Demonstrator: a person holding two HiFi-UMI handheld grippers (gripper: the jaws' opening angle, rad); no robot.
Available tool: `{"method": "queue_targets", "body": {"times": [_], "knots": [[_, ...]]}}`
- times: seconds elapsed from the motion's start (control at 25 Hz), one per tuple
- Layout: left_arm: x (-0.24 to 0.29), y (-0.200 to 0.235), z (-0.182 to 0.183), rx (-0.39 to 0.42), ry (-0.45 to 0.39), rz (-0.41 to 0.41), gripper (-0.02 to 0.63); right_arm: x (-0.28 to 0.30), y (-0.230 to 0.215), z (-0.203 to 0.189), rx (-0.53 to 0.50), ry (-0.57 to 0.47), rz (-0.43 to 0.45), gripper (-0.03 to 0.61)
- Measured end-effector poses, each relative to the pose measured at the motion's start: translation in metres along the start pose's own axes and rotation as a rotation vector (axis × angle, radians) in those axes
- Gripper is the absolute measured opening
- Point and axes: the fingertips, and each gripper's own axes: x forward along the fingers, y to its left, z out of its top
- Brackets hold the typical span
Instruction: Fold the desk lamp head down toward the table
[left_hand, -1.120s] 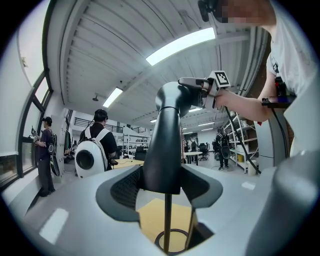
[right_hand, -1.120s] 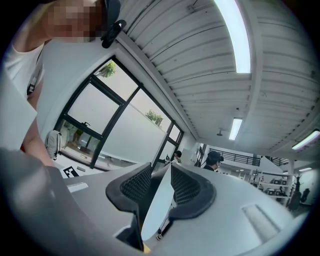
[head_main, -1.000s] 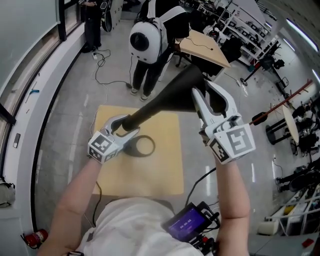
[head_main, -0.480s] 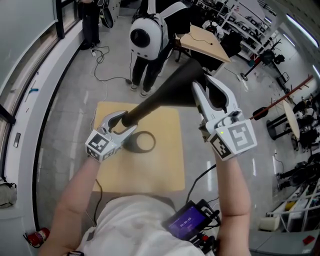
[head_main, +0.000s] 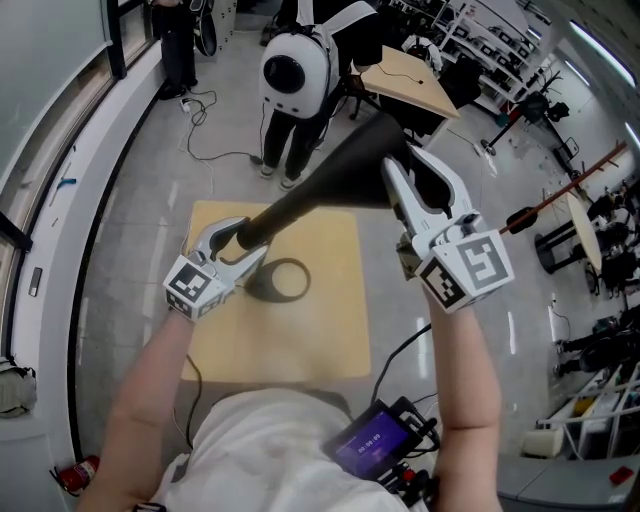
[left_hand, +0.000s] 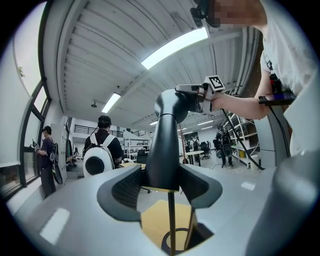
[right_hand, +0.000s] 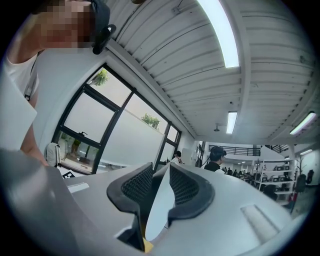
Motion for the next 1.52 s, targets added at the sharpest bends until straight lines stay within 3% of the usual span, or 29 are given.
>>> {"method": "queue_targets", "body": {"times": [0.88, 1.52], "knots": [[-0.017, 0.003, 0.008, 0.055, 0.068, 0.086, 0.236, -0.005, -0.016, -0.025, 0.132, -0.070, 0.105, 0.124], [-0.037, 0.008, 0.021, 0.132, 0.127, 0.136, 0.235, -0.003, -0.030, -0.058, 0.265, -0.072, 0.120, 0.129]]}}
